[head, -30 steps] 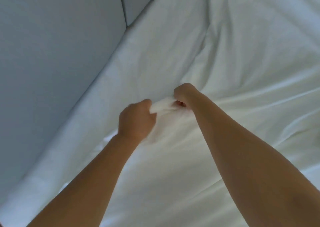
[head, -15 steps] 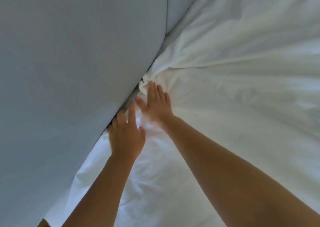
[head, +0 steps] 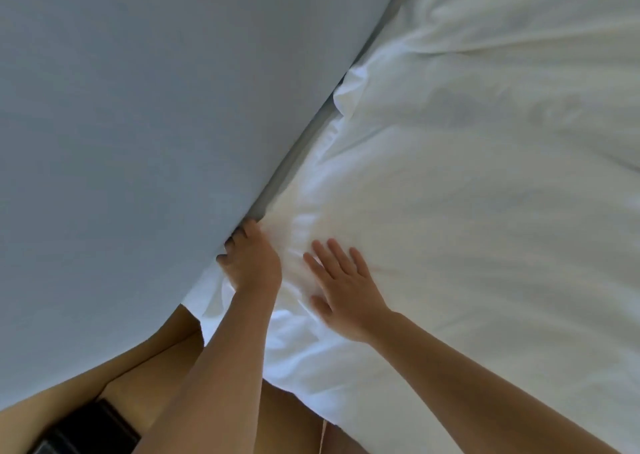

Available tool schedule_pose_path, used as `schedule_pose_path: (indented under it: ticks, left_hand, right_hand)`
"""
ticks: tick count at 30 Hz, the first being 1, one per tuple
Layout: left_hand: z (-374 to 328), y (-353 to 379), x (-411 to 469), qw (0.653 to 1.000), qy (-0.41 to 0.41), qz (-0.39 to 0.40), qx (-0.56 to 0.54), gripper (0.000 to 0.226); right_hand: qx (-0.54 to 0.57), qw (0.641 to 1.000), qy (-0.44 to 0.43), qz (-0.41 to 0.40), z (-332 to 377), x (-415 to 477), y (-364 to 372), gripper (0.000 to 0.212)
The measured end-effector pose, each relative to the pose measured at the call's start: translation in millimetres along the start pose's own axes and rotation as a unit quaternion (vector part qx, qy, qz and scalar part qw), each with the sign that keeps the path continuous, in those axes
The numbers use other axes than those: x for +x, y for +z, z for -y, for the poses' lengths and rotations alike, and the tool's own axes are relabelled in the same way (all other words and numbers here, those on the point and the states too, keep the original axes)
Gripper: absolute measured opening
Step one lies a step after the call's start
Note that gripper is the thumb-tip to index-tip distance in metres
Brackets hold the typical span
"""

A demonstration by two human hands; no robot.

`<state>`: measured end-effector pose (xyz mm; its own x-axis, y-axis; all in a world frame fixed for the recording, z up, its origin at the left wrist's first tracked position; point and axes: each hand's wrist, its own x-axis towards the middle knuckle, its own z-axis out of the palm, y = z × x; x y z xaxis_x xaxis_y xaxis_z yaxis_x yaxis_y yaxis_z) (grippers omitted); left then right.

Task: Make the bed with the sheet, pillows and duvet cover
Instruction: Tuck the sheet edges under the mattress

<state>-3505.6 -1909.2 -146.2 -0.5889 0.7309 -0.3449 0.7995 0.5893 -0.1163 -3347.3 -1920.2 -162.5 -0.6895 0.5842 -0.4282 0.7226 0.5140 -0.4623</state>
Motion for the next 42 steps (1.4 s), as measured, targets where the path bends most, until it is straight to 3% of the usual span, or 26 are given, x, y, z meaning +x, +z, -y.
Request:
schedule_pose_path:
  ticks: [1, 3, 5, 8, 10, 12, 16, 19, 23, 26, 27, 30, 31, 38, 41, 42]
  left_hand:
    - [-7.6, 0.7, -13.2, 1.0, -0.005, 0.01, -0.009, 0.053]
    - [-26.4, 6.2, -55.2, 0.996, 0.078, -0.002, -0.039, 0.073]
    - [-45.5, 13.9, -115.7, 0.979, 0.196, 0.019, -0.057, 0.071]
    - [-63.8, 28.3, -210.9, 0.937, 0.311, 0.147, -0.062, 0.06]
    - [-68.3, 42.0, -265.4, 0.912, 0.34, 0.225, -0.043, 0.056]
    - [-62.0, 53.8, -294.5, 0.905, 0.315, 0.283, -0.035, 0.056]
    - [-70.7, 69.6, -344.3, 0.874, 0.361, 0.325, -0.02, 0.059]
    - [-92.6, 80.2, -379.4, 0.847, 0.402, 0.347, 0.01, 0.06]
    - [-136.1, 97.5, -438.0, 0.837, 0.43, 0.337, 0.035, 0.059]
    - [-175.9, 116.9, -497.7, 0.824, 0.449, 0.342, 0.051, 0.058]
    - [-189.2, 124.0, -520.3, 0.82, 0.451, 0.349, 0.051, 0.057]
    - [-226.9, 143.2, -592.7, 0.805, 0.454, 0.379, 0.034, 0.055]
    - [-238.5, 148.1, -614.9, 0.8, 0.453, 0.392, 0.028, 0.054]
    - [-301.4, 169.5, -702.2, 0.794, 0.451, 0.406, 0.026, 0.046]
    - [-321.9, 169.2, -718.0, 0.8, 0.45, 0.396, 0.014, 0.04]
    - [-329.1, 168.4, -723.9, 0.804, 0.443, 0.396, -0.002, 0.037]
  right_hand:
    - [0.005, 1.0, 0.017, -0.005, 0.2, -17.3, 5.9, 0.064]
    - [0.021, 0.996, 0.08, -0.021, -5.8, -57.7, 17.1, 0.062]
    - [0.029, 0.988, 0.149, -0.031, -16.8, -105.9, 27.2, 0.059]
    - [0.052, 0.967, 0.248, -0.03, -32.3, -184.4, 44.1, 0.059]
    - [0.087, 0.934, 0.344, -0.033, -39.7, -240.6, 57.1, 0.063]
    - [0.143, 0.889, 0.434, -0.037, -45.2, -280.8, 70.9, 0.064]
    - [0.221, 0.806, 0.548, -0.037, -55.3, -371.1, 99.6, 0.063]
    - [0.27, 0.764, 0.584, -0.05, -64.7, -427.9, 125.1, 0.062]
    - [0.31, 0.735, 0.598, -0.08, -90.3, -495.5, 158.3, 0.059]
    - [0.316, 0.708, 0.614, -0.148, -125.3, -556.5, 177.9, 0.054]
    - [0.312, 0.682, 0.631, -0.198, -138.0, -580.6, 183.2, 0.05]
    - [0.309, 0.547, 0.684, -0.371, -170.4, -655.5, 196.4, 0.038]
    - [0.321, 0.517, 0.686, -0.398, -179.1, -675.1, 200.8, 0.036]
    - [0.374, 0.475, 0.688, -0.402, -209.9, -717.7, 223.9, 0.026]
    - [0.391, 0.492, 0.678, -0.381, -212.8, -718.0, 225.3, 0.004]
    - [0.399, 0.505, 0.669, -0.371, -212.7, -718.4, 226.0, 0.005]
